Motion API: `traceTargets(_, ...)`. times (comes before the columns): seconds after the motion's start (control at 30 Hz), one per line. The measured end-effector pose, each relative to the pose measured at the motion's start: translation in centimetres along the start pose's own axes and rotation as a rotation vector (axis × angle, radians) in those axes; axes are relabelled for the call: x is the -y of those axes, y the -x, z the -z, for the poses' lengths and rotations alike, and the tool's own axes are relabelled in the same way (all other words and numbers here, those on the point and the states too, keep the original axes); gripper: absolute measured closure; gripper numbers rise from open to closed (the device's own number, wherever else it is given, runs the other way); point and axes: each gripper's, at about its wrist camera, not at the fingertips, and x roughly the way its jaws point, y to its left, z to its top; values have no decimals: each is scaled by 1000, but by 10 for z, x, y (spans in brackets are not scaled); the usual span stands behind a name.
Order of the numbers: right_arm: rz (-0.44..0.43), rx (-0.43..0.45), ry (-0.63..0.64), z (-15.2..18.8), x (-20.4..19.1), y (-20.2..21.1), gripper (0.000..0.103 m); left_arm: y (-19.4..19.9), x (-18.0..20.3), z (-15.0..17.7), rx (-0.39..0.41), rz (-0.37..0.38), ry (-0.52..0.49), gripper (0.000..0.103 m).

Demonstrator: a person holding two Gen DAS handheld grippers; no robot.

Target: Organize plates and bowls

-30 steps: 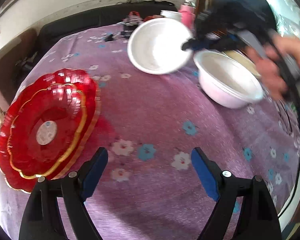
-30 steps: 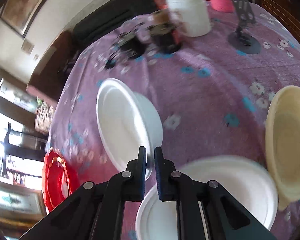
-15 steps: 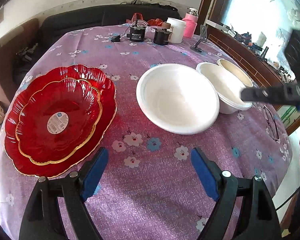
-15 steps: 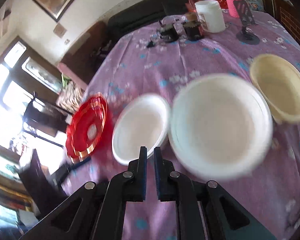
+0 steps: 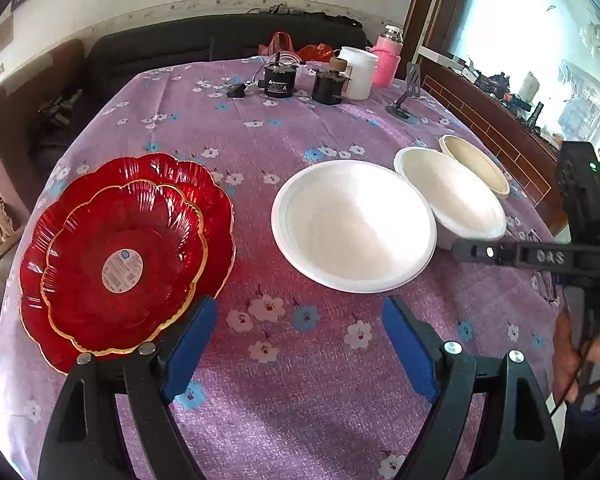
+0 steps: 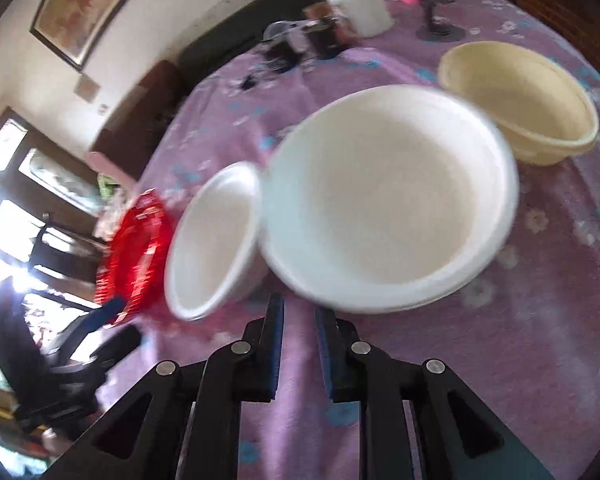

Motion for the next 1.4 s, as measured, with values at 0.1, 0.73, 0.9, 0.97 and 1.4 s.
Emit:
traceTargets(0.1,16,32,-21,-13,11,-2,86,-5,1,-1,-13,9,13,19)
traceTargets(0.73,-108,61,-61,-10,-3,15,85,-31,1,-51,-79,-10,27,46)
traceTargets(0.9,123,328,198,9,-52,73,38,-25,5,-51,-42,-16,1,48)
traceTargets(0.97,109,459,260,20,-61,93,1,-25,7,-51,-35,-23,-12,48)
traceTargets(1.4,-85,176,-63,10,-1,42,69,-47,1,-65,-92,-74,-43,48)
